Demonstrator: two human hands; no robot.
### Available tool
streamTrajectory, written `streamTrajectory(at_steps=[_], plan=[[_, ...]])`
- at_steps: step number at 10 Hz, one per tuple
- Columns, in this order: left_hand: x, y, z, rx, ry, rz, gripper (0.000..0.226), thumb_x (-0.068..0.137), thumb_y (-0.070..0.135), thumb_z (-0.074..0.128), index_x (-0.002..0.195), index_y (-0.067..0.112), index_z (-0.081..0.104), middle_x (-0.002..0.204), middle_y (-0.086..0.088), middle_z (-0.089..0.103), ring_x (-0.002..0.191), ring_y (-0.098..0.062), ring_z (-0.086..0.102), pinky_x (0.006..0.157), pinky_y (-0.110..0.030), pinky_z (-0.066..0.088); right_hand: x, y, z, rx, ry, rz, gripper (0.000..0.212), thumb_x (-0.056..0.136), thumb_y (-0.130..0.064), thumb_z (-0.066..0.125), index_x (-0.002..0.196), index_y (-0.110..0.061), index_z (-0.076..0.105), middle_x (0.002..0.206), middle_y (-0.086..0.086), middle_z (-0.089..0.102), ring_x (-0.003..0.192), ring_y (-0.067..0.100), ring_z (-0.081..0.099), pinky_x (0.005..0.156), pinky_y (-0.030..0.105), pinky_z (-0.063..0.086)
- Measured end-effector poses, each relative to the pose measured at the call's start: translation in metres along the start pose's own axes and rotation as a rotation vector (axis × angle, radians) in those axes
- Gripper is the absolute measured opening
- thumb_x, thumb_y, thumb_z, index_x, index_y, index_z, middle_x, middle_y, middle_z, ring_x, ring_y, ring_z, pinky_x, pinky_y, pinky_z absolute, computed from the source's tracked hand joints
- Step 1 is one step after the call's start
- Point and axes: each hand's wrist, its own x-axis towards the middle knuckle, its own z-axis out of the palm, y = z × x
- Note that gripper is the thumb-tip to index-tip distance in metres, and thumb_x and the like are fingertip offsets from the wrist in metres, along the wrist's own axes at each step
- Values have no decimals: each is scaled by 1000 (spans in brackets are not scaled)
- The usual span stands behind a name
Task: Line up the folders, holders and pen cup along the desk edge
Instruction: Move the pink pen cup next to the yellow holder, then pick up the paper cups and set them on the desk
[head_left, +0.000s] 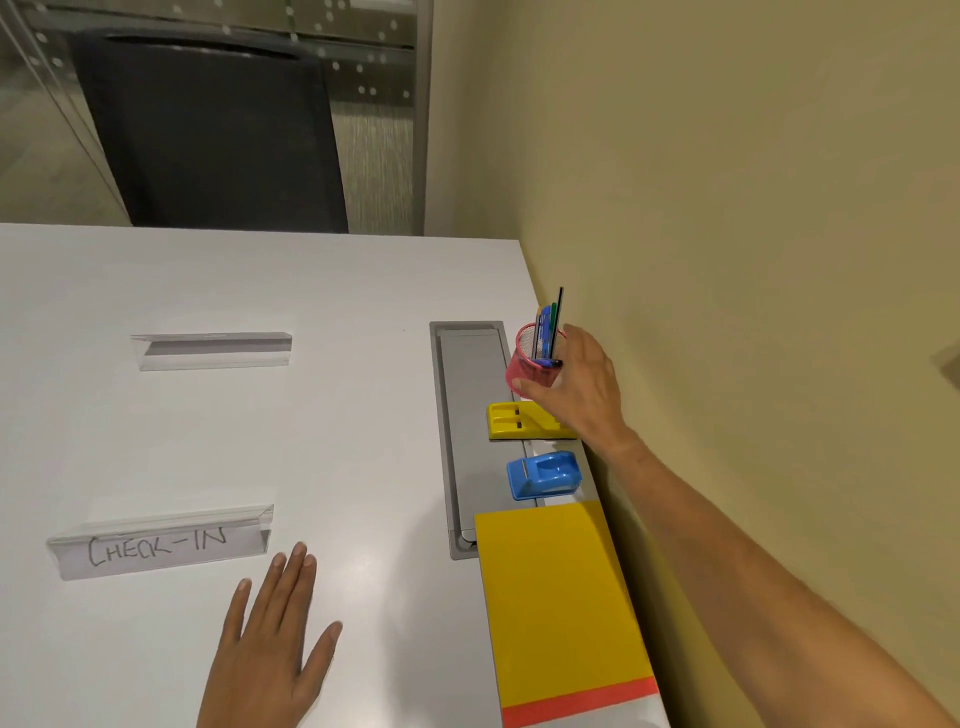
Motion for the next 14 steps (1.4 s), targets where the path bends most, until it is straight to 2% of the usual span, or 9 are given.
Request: streamTrajectory(at_steps=[2, 4, 6, 8, 9, 10, 11, 12, 14], plan=[[0, 10, -8, 38, -20, -13, 75, 96, 57, 22, 155, 11, 28, 167, -2, 21, 153, -22, 25, 121, -53, 27, -83, -14, -20, 47, -123, 74, 89, 76, -57, 69, 146, -18, 29, 148, 5, 42, 134, 24, 43, 109, 41, 42], [-2, 42, -35, 50, -21, -43, 86, 89, 65, 29, 147, 3, 42, 161, -12, 34, 144, -32, 39, 117, -54, 30, -184, -17, -43, 47, -203, 153, 88, 82, -56, 64, 150, -18, 25, 155, -1, 33, 143, 17, 31, 117, 30, 27], [-23, 91, -69, -12, 28, 40, 89, 89, 71, 25, 147, 7, 43, 158, -11, 39, 153, -22, 16, 115, -50, 32, -273, -3, -79, -35, -283, 267, 89, 77, -68, 58, 149, -24, 28, 155, -7, 33, 142, 13, 32, 117, 31, 28], [-51, 116, -104, -55, 13, 91, 91, 88, 77, 20, 157, 17, 14, 167, 0, 6, 156, -12, -8, 122, -41, 11, -338, -3, -105, -24, -429, 364, 108, 64, -83, 58, 151, -31, 20, 159, -11, 21, 144, 6, 29, 114, 24, 29], [-60, 119, -114, -40, -16, 104, 92, 88, 76, 23, 156, 13, 22, 166, 1, 5, 156, -12, -8, 122, -40, 8, -353, -5, -109, 18, -463, 396, 109, 62, -82, 60, 150, -34, 19, 159, -11, 23, 143, 6, 31, 113, 24, 30], [-69, 116, -125, -6, 6, 110, 90, 88, 76, 27, 149, 10, 39, 164, -1, 12, 156, -11, -9, 122, -39, 8, -377, -12, -111, 86, -467, 346, 71, 77, -62, 66, 124, -78, 16, 159, -6, 22, 145, 12, 28, 118, 28, 27], [-72, 110, -132, -2, 40, 122, 90, 89, 75, 27, 150, 10, 36, 165, -2, 14, 156, -10, -9, 121, -38, 9, -389, -16, -110, 70, -484, 323, 76, 83, -37, 71, 84, -88, 15, 156, 3, 31, 144, 20, 33, 118, 29, 26], [-77, 101, -147, 14, 80, 146, 90, 90, 74, 26, 155, 11, 20, 166, -1, 10, 155, -10, -9, 119, -38, 12, -382, -18, -111, 38, -469, 424, 73, 81, -39, 72, 98, -90, 23, 138, 7, 44, 137, 21, 42, 116, 26, 26], [-89, 85, -169, 10, 83, 133, 86, 91, 72, 26, 144, 7, 48, 164, -4, 16, 155, -9, -11, 118, -37, 12, -351, -59, -101, 56, -500, 499, 88, 68, -48, 81, 140, -24, 37, 134, 3, 45, 129, 24, 47, 106, 27, 38]])
